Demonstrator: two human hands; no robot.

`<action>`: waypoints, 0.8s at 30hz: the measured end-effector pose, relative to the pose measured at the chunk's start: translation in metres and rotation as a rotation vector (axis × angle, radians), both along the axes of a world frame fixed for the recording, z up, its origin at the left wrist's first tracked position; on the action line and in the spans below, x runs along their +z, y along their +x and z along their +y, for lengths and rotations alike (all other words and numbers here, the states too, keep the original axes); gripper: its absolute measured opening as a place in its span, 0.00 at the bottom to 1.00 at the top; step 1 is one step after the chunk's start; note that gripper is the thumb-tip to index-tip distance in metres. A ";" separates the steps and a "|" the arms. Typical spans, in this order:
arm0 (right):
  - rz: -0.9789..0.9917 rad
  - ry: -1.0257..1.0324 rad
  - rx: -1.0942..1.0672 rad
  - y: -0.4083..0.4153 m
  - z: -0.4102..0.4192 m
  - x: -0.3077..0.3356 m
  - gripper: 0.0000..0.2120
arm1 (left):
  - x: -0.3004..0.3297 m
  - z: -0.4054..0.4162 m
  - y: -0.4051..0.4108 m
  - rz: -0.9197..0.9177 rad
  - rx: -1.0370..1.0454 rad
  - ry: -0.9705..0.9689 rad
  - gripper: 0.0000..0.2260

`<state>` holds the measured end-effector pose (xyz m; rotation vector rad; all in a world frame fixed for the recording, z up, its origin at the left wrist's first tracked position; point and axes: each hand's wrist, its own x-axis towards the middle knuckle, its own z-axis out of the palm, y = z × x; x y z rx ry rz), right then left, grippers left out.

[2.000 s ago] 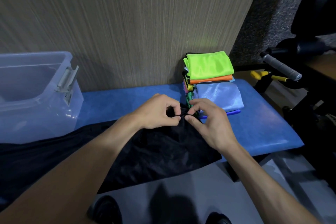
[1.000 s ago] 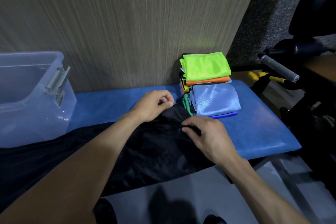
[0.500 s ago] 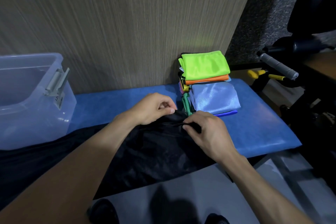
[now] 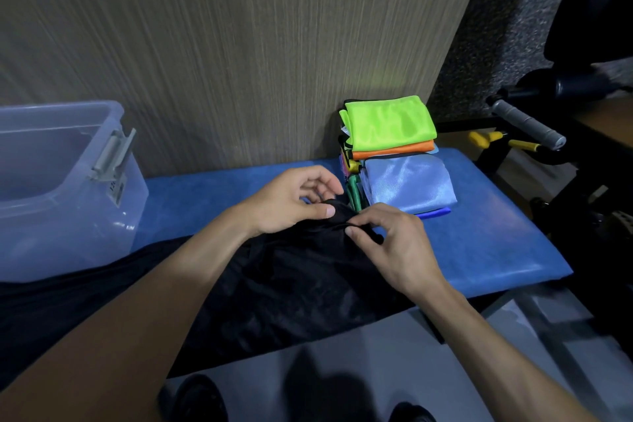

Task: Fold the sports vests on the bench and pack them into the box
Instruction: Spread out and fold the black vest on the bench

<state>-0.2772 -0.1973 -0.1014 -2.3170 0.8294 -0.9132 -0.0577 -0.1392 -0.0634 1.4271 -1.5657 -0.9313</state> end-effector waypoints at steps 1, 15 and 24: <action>-0.005 -0.010 -0.006 0.000 0.000 0.000 0.02 | 0.001 0.001 0.000 0.018 -0.020 0.017 0.12; 0.023 -0.092 0.053 0.001 -0.004 0.001 0.03 | 0.002 0.006 0.007 0.093 0.067 0.208 0.03; -0.072 -0.117 0.079 0.014 0.009 0.016 0.03 | 0.000 -0.003 -0.005 0.026 0.041 -0.080 0.06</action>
